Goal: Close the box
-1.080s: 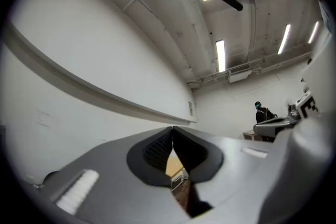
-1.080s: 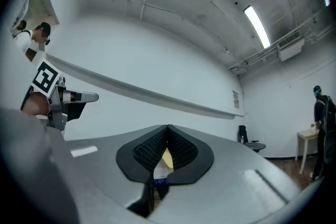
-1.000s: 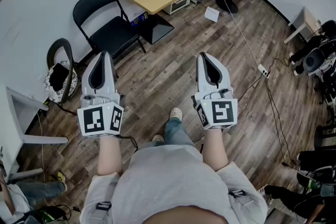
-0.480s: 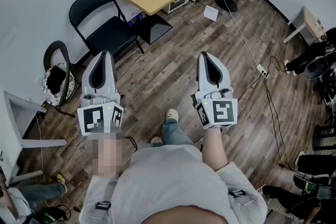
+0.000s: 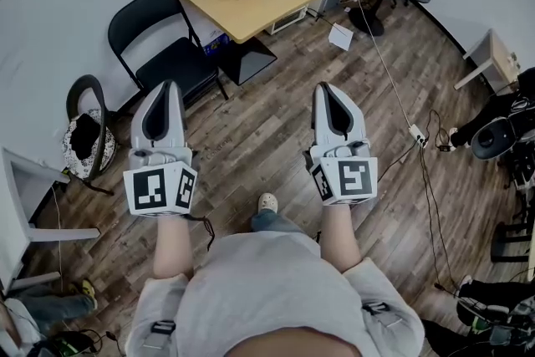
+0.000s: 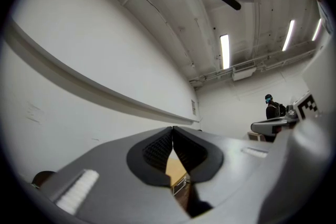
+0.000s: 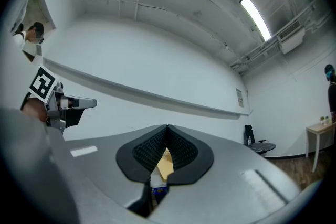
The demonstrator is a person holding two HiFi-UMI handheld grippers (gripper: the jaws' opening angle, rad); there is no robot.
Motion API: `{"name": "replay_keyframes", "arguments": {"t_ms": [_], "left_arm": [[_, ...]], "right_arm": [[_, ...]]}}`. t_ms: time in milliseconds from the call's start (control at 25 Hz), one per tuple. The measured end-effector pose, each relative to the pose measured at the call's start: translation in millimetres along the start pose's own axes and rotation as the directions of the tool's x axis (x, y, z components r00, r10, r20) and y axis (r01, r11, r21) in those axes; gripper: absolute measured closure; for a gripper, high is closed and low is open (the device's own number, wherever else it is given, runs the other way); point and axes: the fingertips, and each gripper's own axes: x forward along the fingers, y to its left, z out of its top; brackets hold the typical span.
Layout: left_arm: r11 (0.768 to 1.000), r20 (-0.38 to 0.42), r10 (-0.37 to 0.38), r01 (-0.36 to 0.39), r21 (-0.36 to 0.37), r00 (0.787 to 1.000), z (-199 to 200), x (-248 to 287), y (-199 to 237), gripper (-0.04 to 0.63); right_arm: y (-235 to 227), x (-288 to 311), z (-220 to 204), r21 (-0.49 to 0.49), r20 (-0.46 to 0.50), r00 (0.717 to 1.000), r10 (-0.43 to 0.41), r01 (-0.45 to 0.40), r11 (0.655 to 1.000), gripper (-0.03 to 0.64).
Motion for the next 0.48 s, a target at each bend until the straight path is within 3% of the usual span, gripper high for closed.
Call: {"name": "replay_keyframes", "arguments": {"t_ms": [480], "left_arm": [[1.000,0.011,0.025,-0.025,-0.005,1.000,-15.4,82.7,-24.0,0.537]], "right_arm": [[-61.8,63.1,-14.7,0.003,0.016,0.999,0.047,-0.047,0.999,0.615]]}}
